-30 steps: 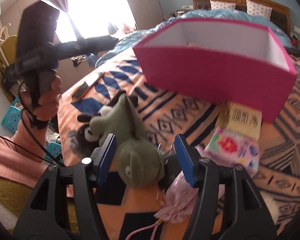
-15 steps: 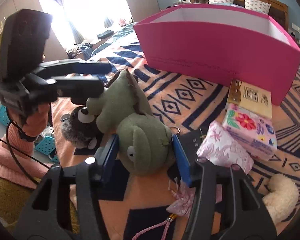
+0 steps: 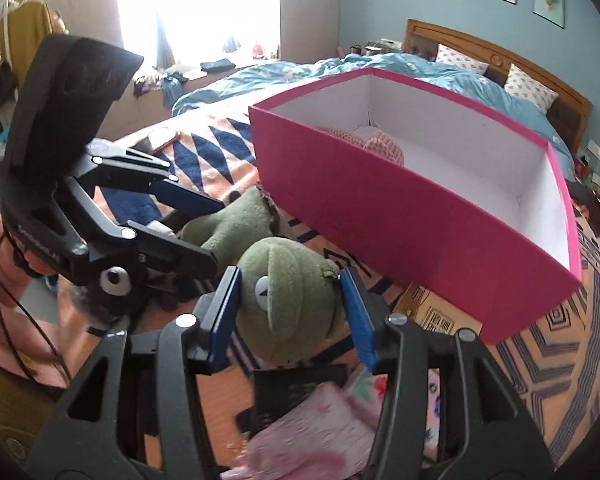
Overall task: Organize objects
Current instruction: 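Grasp the green plush frog with the right gripper, then carry the green frog over the box and release it inside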
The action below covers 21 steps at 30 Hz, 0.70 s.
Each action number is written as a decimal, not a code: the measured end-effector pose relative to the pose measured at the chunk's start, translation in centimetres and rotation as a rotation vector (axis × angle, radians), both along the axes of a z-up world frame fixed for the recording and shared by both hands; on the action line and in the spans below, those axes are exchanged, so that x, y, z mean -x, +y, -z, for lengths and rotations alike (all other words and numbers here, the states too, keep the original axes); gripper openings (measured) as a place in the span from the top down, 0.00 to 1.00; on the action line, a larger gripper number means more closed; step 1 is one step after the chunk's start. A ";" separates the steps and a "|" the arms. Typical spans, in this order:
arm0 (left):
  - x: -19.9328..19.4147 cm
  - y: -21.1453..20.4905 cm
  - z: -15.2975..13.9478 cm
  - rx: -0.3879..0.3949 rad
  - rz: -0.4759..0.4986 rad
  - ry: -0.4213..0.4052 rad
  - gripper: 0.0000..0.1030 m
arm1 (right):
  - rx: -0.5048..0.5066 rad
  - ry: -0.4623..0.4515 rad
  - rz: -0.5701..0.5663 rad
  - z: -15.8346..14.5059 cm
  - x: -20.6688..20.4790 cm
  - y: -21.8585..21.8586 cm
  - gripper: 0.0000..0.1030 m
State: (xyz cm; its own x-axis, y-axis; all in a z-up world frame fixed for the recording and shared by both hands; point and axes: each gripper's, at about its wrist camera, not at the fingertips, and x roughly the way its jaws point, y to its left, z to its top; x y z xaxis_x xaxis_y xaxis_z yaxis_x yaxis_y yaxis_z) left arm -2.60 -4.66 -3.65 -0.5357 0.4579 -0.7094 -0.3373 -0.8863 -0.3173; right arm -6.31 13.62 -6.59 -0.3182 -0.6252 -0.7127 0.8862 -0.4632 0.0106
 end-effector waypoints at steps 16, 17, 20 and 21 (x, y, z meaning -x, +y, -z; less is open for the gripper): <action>0.8 0.8 -0.3 0.062 0.017 -0.012 0.43 | 0.077 -0.260 0.117 2.7 2.3 2.0 0.36; 0.9 0.8 -0.3 0.061 0.017 -0.014 0.47 | 0.069 -0.259 0.119 2.9 2.3 1.9 0.37; 0.7 1.0 -0.5 0.047 0.033 -0.016 0.56 | 0.058 -0.209 0.119 2.7 1.0 1.6 0.42; 0.5 1.1 -0.7 0.049 0.034 -0.007 0.56 | 0.057 -0.193 0.121 2.5 1.0 1.5 0.43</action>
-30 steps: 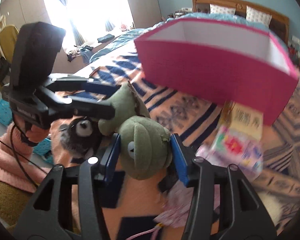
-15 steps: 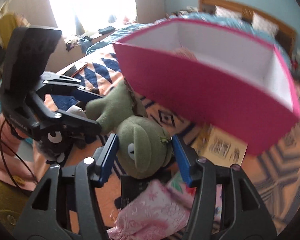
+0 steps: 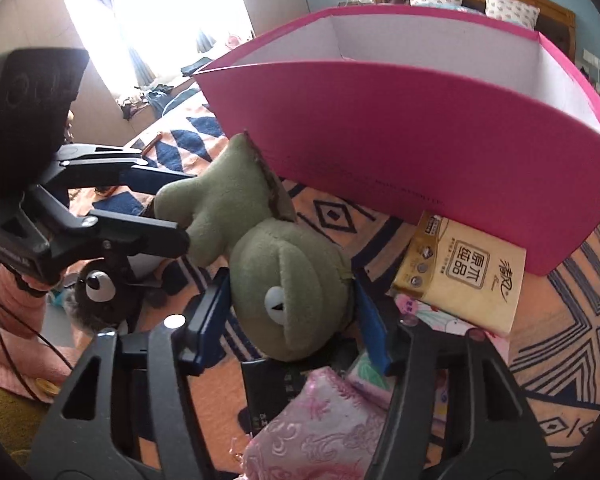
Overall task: Organize objects
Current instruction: 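Carry the green frog over the box and release it inside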
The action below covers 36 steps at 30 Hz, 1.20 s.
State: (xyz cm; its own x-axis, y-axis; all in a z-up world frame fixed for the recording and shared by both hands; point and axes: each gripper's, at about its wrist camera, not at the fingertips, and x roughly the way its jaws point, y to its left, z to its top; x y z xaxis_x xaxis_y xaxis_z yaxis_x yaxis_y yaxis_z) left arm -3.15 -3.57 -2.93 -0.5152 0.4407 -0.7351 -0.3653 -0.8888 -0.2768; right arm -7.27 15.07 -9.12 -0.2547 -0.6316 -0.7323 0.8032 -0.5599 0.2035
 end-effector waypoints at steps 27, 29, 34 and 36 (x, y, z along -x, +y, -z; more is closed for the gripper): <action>8.0 -2.2 -10.7 0.033 -0.122 0.259 0.53 | -0.024 0.453 -0.064 -12.9 6.8 -3.8 0.43; 9.6 -2.7 -9.8 0.042 -0.136 0.225 0.53 | -0.050 0.457 -0.070 -12.1 8.3 -4.8 0.43; 12.4 -4.3 -7.0 0.028 -0.169 0.137 0.53 | -0.130 0.422 -0.096 -9.6 11.7 -7.4 0.43; 13.5 -4.7 -6.0 0.023 -0.183 0.100 0.53 | -0.148 0.405 -0.103 -8.8 12.8 -8.0 0.43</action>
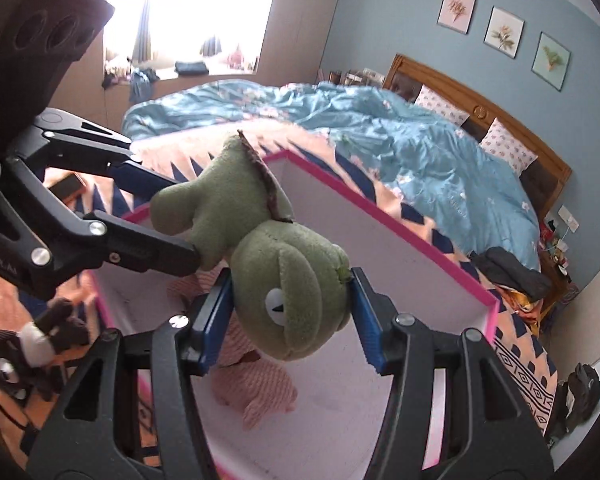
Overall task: Organize objects
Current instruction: 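Carry the green frog over the box and release it inside, then grasp the brown sock-monkey plush on the blanket with the right gripper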
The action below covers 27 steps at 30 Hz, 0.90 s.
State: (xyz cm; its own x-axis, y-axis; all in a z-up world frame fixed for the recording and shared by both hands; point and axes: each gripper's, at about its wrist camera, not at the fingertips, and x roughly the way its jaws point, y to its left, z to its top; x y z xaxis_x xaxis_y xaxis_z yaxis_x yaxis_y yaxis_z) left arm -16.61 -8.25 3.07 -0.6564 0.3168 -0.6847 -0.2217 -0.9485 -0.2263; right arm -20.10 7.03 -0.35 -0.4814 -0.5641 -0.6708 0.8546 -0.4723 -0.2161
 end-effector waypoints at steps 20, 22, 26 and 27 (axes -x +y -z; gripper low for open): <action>-2.3 -0.4 2.0 0.027 -0.054 -0.024 0.54 | -0.050 -0.167 0.152 1.6 3.7 1.6 0.38; -3.2 -0.4 1.6 -0.003 -0.028 -0.008 0.53 | -0.045 -0.167 0.166 1.8 3.1 2.1 0.38; -5.8 -0.8 0.1 -0.068 0.002 0.040 0.47 | 0.042 -0.191 0.161 1.2 0.9 4.0 0.38; -6.4 -0.8 -0.3 -0.079 0.003 0.053 0.46 | 0.071 -0.195 0.157 0.8 0.0 4.5 0.38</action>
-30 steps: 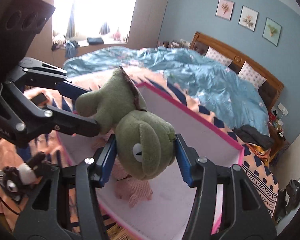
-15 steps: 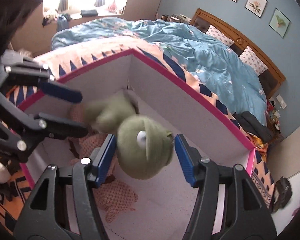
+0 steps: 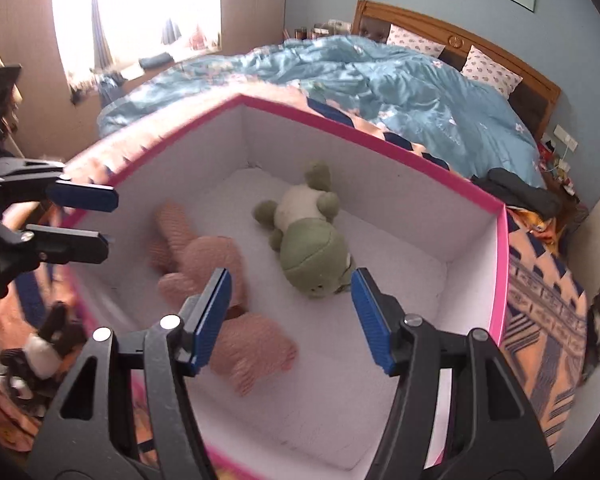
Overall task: Organize objects
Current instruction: 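Grasp the brown sock-monkey plush on the blanket with the right gripper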
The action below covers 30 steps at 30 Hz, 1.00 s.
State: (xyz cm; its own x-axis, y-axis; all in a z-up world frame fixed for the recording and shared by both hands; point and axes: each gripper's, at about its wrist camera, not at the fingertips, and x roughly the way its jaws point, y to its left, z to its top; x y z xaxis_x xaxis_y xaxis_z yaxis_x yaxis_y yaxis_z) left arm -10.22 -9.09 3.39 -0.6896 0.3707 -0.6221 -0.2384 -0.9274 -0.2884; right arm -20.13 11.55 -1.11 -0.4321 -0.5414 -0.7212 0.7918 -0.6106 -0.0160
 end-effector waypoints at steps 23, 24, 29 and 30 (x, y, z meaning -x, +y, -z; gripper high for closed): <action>-15.8 -3.9 4.1 -0.130 -0.120 -0.011 0.38 | 0.098 -0.316 -0.426 7.7 -22.2 -2.2 0.38; -16.1 -4.2 4.6 -0.130 -0.131 -0.020 0.38 | 0.100 -0.336 -0.430 8.1 -22.6 -2.3 0.38; -16.8 -4.8 6.4 -0.135 -0.156 -0.061 0.38 | 0.077 -0.349 -0.413 10.3 -24.1 -3.9 0.37; -16.8 -4.8 6.6 -0.135 -0.157 -0.065 0.38 | 0.081 -0.330 -0.401 10.5 -24.4 -4.2 0.37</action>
